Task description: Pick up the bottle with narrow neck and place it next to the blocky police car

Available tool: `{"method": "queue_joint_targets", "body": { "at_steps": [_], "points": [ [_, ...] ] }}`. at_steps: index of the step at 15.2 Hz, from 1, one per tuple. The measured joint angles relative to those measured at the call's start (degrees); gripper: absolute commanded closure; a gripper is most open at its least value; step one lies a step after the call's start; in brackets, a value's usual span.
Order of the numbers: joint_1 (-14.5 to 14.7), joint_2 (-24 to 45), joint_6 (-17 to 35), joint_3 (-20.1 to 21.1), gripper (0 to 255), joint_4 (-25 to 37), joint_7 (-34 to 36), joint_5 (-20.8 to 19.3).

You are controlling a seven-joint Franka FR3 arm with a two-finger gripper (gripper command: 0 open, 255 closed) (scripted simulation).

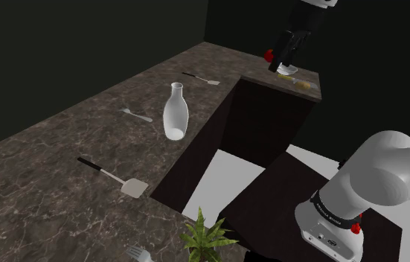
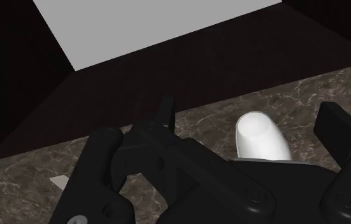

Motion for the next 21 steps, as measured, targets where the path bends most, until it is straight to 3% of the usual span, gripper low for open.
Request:
{"method": "queue_joint_targets", "body": {
  "at_steps": [3, 11, 21],
  "points": [
    [0.1, 2.2, 1.7, 0.8, 0, 0.3, 0.9, 0.3],
    [0.5, 17.4, 10.6, 5.8, 0, 6.0, 6.7, 0.9],
    [1.3, 39.3, 16.6, 11.0, 0, 20.8, 15.7, -2.8]
  ]
}}
